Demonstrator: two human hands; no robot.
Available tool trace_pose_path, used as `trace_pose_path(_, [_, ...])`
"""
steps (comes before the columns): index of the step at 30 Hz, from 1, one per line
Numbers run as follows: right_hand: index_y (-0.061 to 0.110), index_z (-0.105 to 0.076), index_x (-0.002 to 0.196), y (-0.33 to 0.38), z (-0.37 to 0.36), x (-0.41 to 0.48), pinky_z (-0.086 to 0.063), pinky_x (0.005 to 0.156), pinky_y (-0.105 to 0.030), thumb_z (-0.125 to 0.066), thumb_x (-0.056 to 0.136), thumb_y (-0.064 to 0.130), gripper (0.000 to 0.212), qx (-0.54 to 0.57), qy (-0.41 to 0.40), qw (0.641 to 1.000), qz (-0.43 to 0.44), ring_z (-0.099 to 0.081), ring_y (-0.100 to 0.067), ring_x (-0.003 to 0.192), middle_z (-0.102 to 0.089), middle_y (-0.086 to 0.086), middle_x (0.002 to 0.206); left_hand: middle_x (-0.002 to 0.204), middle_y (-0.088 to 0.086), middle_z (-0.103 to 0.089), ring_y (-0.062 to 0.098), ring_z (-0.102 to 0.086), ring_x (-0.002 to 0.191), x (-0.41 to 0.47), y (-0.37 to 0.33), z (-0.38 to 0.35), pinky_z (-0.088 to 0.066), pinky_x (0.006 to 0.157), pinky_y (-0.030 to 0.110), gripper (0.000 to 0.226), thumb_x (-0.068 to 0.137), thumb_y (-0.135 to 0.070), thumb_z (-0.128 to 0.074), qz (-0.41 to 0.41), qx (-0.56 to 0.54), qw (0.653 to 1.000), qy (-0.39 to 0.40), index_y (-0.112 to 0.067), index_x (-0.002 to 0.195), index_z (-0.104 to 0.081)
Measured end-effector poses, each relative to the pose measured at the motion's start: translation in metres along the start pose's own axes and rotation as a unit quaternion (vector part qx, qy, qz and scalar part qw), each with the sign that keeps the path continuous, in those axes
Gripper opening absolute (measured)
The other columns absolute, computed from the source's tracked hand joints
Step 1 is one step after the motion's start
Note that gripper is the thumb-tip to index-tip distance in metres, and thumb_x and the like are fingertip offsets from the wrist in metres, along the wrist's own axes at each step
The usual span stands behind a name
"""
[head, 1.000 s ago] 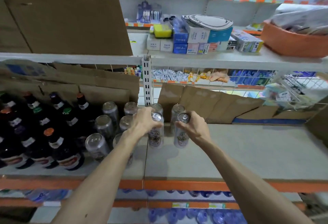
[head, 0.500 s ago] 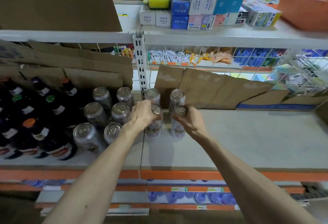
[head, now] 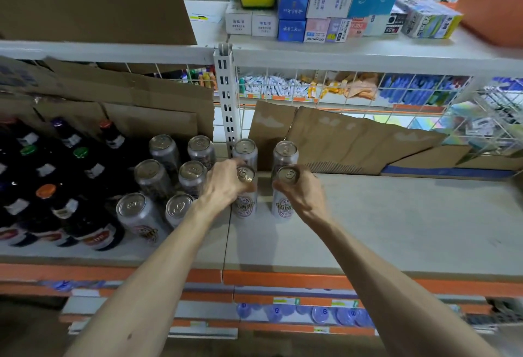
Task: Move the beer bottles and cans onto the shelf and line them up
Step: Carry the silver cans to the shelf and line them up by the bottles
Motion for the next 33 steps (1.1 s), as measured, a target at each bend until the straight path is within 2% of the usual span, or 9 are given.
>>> trace_pose_path(8, [0.017,-0.048,0.118,-0.001,0.003,-0.002,-0.055,0.080,-0.047,-0.077,0.064,0.053,0.071,-0.032,-0.005,0.999,-0.004,-0.065,-0.035,0.095,-0.066,-0.010,0.108,0.113,0.007,-0.071,0.028,-0.067,0.103,-0.002,0.003,-0.001,-0.056,0.087,0.041,0.065,0.063,-0.035,-0.086,-0.003,-0.013,1.000,0.011,-0.027,0.123,-0.062])
trace_pose_path(14, [0.017,-0.049,0.118,-0.002,-0.002,0.000,-0.055,0.082,-0.046,-0.080,0.067,0.045,0.066,-0.001,0.024,1.000,0.017,-0.065,-0.031,0.097,-0.066,-0.010,0.110,0.115,0.006,-0.070,0.026,-0.067,0.103,-0.002,0.009,0.004,-0.057,0.085,0.041,0.060,0.067,-0.033,-0.080,-0.018,-0.045,0.998,0.037,-0.028,0.124,-0.063])
trace_pose_path(17, [0.018,-0.051,0.123,-0.003,-0.001,0.003,-0.054,0.084,-0.040,-0.078,0.075,0.038,0.059,0.000,0.046,0.998,0.036,-0.063,-0.029,0.099,-0.067,-0.008,0.111,0.117,0.005,-0.070,0.024,-0.066,0.108,0.000,0.012,0.005,-0.053,0.092,0.040,0.060,0.069,-0.031,-0.082,-0.026,-0.042,0.998,0.040,-0.026,0.126,-0.064])
trace_pose_path(20, [0.020,-0.053,0.124,-0.004,0.001,0.006,-0.050,0.078,-0.032,-0.077,0.078,0.034,0.054,0.007,0.064,0.997,0.041,-0.063,-0.025,0.097,-0.067,-0.005,0.108,0.114,0.004,-0.071,0.024,-0.067,0.106,0.001,0.011,0.003,-0.054,0.090,0.041,0.058,0.069,-0.033,-0.081,-0.023,-0.041,0.998,0.038,-0.028,0.124,-0.064])
trace_pose_path(22, [0.021,-0.054,0.123,-0.006,0.003,0.008,-0.050,0.078,-0.032,-0.076,0.079,0.033,0.051,0.007,0.076,0.996,0.045,-0.063,-0.023,0.095,-0.067,-0.003,0.107,0.109,0.003,-0.072,0.024,-0.068,0.103,0.001,0.011,0.001,-0.055,0.088,0.040,0.055,0.069,-0.033,-0.081,-0.018,-0.041,0.998,0.035,-0.029,0.122,-0.066])
trace_pose_path(26, [0.019,-0.052,0.125,-0.004,0.004,0.010,-0.054,0.079,-0.034,-0.074,0.081,0.029,0.051,0.011,0.101,0.993,0.053,-0.064,-0.021,0.094,-0.067,-0.005,0.107,0.115,0.004,-0.071,0.023,-0.066,0.108,0.003,0.012,0.002,-0.054,0.091,0.039,0.062,0.068,-0.033,-0.084,-0.016,-0.043,0.998,0.031,-0.027,0.127,-0.064])
trace_pose_path(33, [0.024,-0.052,0.120,-0.002,0.003,0.010,-0.055,0.081,-0.041,-0.075,0.072,0.046,0.057,-0.044,0.070,0.996,0.040,-0.065,-0.027,0.094,-0.070,-0.004,0.105,0.112,0.005,-0.072,0.023,-0.067,0.106,0.002,0.012,0.000,-0.055,0.090,0.040,0.059,0.067,-0.032,-0.085,-0.012,-0.055,0.998,0.024,-0.028,0.123,-0.065])
Point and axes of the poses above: each hand's wrist, its own x-axis towards the middle knuckle, its own z-axis out of the back of the hand, y = z × x, the point moved 3 cm from there along x, towards the middle knuckle
